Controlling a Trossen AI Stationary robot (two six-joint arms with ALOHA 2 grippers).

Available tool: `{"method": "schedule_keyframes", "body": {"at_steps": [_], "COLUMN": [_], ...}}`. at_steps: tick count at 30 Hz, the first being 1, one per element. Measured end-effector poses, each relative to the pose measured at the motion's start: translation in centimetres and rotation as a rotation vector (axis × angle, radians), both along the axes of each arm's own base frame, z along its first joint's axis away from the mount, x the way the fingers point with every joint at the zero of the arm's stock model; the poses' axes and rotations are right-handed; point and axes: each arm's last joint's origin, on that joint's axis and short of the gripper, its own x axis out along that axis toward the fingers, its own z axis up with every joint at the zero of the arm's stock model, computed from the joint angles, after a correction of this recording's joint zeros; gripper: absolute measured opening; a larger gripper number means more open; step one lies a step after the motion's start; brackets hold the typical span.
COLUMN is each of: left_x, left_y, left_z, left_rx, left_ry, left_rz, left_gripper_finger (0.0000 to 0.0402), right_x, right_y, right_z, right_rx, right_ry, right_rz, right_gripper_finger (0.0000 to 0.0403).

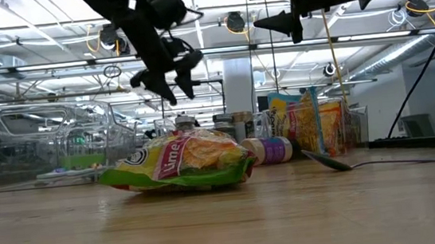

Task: Pick & Place Food Item
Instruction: Put the violet spoon into the left transparent bin

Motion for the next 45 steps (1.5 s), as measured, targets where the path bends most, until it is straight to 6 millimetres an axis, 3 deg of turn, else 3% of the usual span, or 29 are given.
{"method": "schedule_keyframes", "body": {"at_steps": [6, 16, 22, 27, 34, 40, 45], "left_x": [-2.3, -7.2, -7.4, -5.6, -2.9, -2.3, -2.4], "left_y": [-0.4, -3.6, -6.4, -8.5, -11.7, -14.3, -15.9], "left_z": [4.4, 12.9, 15.5, 15.3, 12.1, 9.3, 8.2], "left_rx": [0.059, -0.043, 0.029, 0.023, -0.135, -0.325, -0.366], "left_ry": [-0.096, -0.582, -0.733, -0.761, -0.595, -0.404, -0.303], "left_rz": [-0.077, -0.319, -0.523, -0.626, -0.843, -0.922, -0.958], "left_gripper_finger": [0.025, 0.025, 0.025, 0.0251, 0.0251, 0.0251, 0.0251], "right_x": [0.0, 0.0, 0.2, 1.2, 3.0, 3.4, 2.9], "right_y": [0.0, 0.0, 0.3, 1.2, 4.2, 7.7, 10.8], "right_z": [0.0, -0.1, -0.5, -1.0, -1.9, -3.0, -4.8], "right_rx": [0.017, 0.108, 0.123, 0.154, 0.151, 0.168, 0.211], "right_ry": [-0.005, -0.009, 0.021, 0.035, 0.073, 0.193, 0.397], "right_rz": [0.001, 0.0, 0.01, 0.059, 0.194, 0.366, 0.489], "right_gripper_finger": [0.0288, 0.0288, 0.0288, 0.0288, 0.0288, 0.0288, 0.0288]}}
